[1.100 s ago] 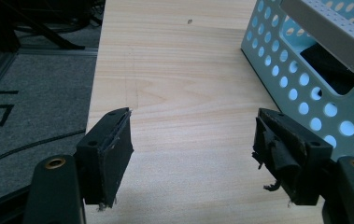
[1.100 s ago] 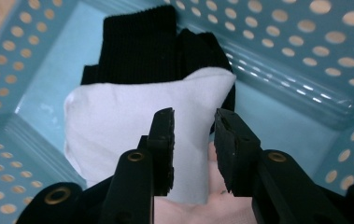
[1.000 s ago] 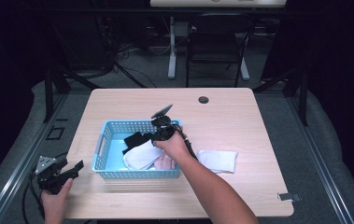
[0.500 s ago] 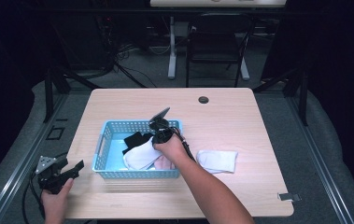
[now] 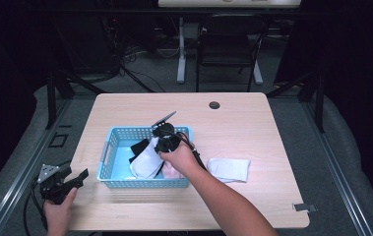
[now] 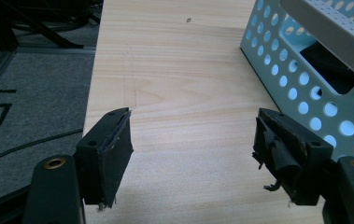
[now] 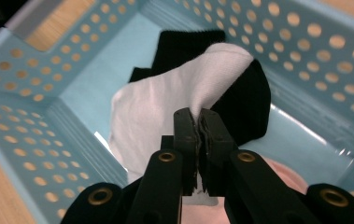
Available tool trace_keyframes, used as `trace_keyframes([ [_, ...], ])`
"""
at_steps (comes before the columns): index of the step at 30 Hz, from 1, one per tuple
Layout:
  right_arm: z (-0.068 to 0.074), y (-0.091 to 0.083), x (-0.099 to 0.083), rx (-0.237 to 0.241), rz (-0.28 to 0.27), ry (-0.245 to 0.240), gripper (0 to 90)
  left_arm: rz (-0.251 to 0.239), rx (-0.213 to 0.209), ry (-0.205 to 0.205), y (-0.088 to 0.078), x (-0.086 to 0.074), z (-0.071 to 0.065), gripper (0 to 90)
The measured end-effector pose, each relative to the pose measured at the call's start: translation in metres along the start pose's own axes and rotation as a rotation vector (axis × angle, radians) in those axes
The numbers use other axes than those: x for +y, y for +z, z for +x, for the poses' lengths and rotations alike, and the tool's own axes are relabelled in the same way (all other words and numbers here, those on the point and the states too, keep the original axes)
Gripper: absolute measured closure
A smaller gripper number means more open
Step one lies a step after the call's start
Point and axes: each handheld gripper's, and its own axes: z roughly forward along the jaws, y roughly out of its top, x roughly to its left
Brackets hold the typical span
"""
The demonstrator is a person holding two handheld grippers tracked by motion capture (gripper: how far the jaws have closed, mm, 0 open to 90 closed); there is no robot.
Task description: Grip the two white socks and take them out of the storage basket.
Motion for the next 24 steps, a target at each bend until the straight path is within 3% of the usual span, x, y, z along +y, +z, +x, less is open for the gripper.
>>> trace_keyframes([
  [4,0.014,-0.017,-0.001,-0.007,-0.091,-0.086,86.7,0.001,0.001,0.002,0.0,0.0,0.0,27.8],
  [6,0.021,-0.027,-0.002,-0.029,-0.136,-0.169,86.7,0.0,0.002,0.002,0.0,0.0,0.0,27.8],
  [9,0.029,-0.04,-0.004,-0.034,-0.176,-0.213,86.8,0.001,0.002,0.001,0.0,0.0,0.0,27.8],
  [18,0.029,-0.076,-0.008,-0.009,-0.312,-0.198,86.9,-0.003,0.003,0.0,0.0,0.0,0.0,27.8],
  [24,0.031,-0.093,-0.014,-0.008,-0.371,-0.2,87.0,-0.002,0.003,-0.001,0.0,0.0,0.0,27.8],
])
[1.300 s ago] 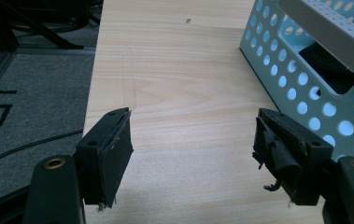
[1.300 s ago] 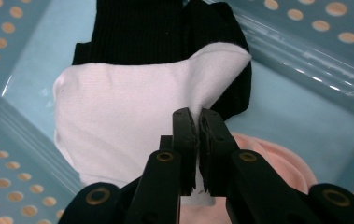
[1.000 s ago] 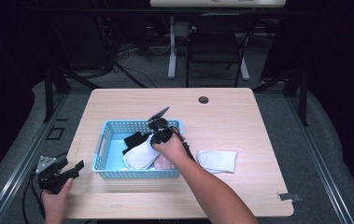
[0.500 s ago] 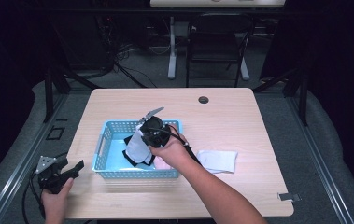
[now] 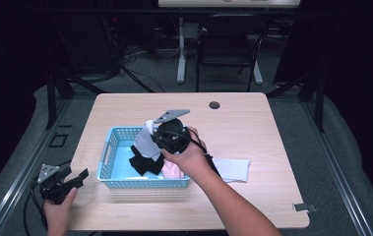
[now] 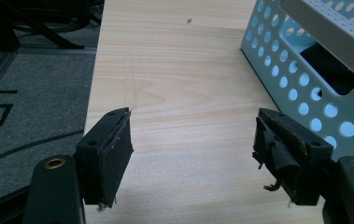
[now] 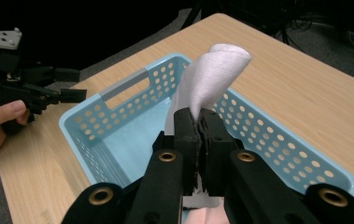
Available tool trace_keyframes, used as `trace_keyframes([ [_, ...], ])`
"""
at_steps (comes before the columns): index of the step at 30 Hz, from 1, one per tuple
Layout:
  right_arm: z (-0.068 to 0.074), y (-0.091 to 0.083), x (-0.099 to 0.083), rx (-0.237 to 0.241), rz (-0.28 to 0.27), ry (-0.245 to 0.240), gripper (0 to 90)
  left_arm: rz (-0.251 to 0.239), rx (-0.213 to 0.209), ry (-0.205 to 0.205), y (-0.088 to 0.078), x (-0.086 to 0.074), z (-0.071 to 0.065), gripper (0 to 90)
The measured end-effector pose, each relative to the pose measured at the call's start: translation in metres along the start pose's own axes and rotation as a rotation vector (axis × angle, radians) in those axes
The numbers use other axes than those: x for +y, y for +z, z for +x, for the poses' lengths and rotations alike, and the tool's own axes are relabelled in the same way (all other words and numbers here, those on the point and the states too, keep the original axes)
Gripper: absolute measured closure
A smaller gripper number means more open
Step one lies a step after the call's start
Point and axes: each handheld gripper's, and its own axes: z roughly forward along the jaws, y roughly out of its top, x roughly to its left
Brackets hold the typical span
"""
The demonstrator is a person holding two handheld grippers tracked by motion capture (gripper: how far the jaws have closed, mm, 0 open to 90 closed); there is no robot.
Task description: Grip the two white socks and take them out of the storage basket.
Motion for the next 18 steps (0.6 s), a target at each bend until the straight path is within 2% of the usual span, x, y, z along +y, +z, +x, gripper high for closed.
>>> trace_keyframes([
  [9,0.003,-0.025,-0.001,0.018,-0.069,0.017,87.0,0.001,-0.001,-0.001,0.0,0.0,0.0,27.8],
  [18,-0.006,-0.057,-0.007,0.007,-0.118,0.038,87.0,-0.007,0.001,-0.002,0.0,0.0,0.0,27.8],
])
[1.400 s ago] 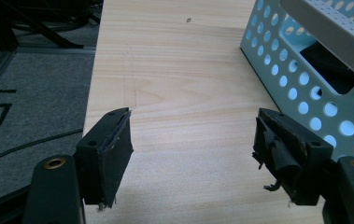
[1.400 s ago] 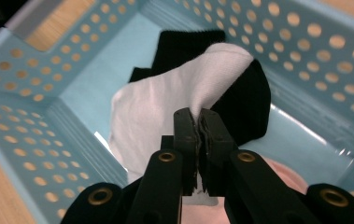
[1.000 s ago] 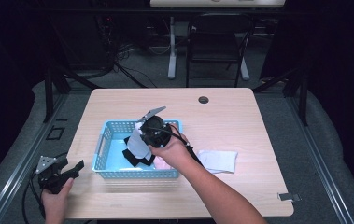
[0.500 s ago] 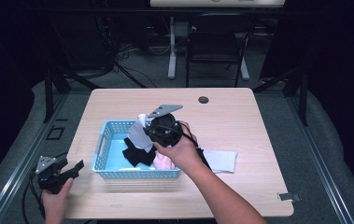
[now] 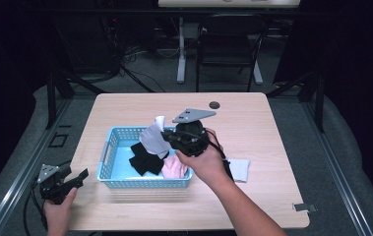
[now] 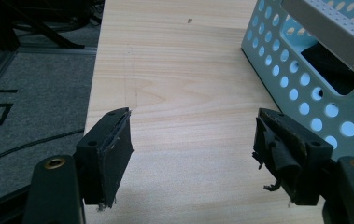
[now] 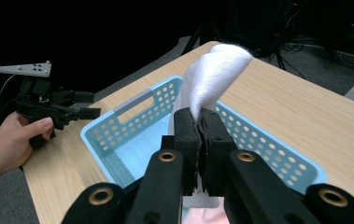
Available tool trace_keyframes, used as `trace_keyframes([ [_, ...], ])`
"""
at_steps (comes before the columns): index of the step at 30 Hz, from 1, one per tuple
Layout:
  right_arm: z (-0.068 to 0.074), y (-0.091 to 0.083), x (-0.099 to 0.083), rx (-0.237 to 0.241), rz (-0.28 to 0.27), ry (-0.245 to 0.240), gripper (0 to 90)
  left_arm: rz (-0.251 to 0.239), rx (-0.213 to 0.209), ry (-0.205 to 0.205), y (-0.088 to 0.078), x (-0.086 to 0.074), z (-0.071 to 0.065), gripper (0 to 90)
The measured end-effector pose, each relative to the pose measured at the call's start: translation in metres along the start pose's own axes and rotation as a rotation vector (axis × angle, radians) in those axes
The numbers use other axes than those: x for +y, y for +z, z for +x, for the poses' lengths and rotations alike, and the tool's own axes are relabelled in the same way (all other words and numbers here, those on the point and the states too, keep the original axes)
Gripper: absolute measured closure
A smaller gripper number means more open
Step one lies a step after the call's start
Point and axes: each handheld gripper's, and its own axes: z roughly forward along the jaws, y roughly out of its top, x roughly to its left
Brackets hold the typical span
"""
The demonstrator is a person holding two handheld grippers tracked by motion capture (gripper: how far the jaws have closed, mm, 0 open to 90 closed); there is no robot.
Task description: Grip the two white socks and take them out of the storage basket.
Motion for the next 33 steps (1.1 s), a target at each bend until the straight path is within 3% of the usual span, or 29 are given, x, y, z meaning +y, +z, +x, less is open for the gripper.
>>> trace_keyframes([
  [14,-0.024,-0.059,-0.015,-0.083,-0.027,0.036,86.9,-0.002,0.003,-0.005,0.0,0.001,0.001,27.8],
  [22,-0.04,-0.093,-0.039,-0.154,-0.034,0.096,87.0,-0.001,0.009,-0.007,-0.001,0.001,0.0,27.8],
  [27,-0.049,-0.102,-0.054,-0.196,-0.023,0.121,87.0,-0.001,0.009,-0.006,0.0,0.001,0.001,27.8],
  [33,-0.055,-0.101,-0.072,-0.227,-0.013,0.152,86.9,0.001,0.009,-0.006,0.0,0.001,0.001,27.8],
])
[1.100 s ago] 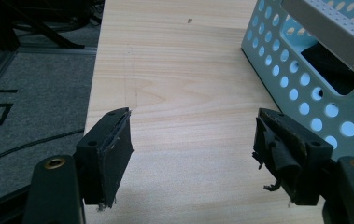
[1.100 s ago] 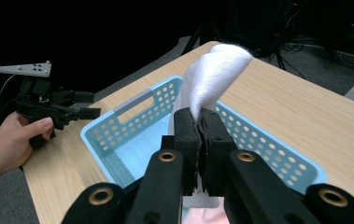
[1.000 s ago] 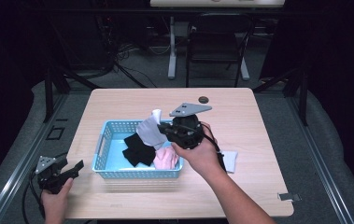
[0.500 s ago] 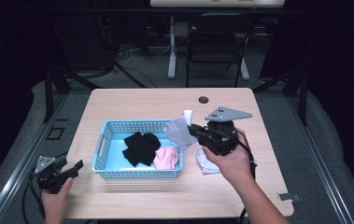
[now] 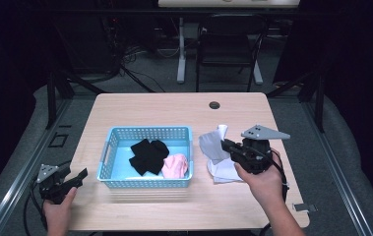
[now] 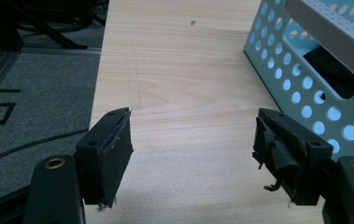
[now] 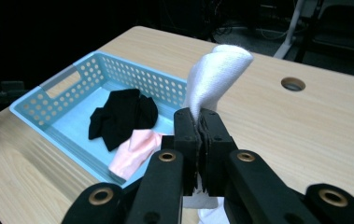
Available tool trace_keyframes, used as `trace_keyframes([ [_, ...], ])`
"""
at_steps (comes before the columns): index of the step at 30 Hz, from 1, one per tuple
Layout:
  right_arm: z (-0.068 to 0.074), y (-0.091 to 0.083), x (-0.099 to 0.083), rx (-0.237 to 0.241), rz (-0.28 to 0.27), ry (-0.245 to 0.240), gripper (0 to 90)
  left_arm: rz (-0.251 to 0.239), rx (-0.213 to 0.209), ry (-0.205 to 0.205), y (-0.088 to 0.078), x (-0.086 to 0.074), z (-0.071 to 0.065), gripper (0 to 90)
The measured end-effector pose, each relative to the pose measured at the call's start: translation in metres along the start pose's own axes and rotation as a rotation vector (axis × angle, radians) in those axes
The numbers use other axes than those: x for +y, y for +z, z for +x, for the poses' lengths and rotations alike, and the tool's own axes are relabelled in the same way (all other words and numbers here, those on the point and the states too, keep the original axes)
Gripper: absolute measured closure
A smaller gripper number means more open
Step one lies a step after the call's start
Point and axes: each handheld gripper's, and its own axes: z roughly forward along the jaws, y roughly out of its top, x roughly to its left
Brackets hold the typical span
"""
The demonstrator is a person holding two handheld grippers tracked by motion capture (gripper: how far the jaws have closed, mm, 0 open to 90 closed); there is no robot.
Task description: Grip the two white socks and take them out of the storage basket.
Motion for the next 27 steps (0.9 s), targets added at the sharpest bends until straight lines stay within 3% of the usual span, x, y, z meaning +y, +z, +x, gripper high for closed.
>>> trace_keyframes([
  [19,-0.01,0.043,-0.05,-0.007,0.08,0.104,87.0,0.0,-0.005,-0.007,-0.001,0.0,0.002,27.8],
  [27,-0.029,0.05,-0.07,-0.051,0.124,0.173,86.9,0.001,-0.006,-0.004,-0.001,0.0,0.001,27.8],
])
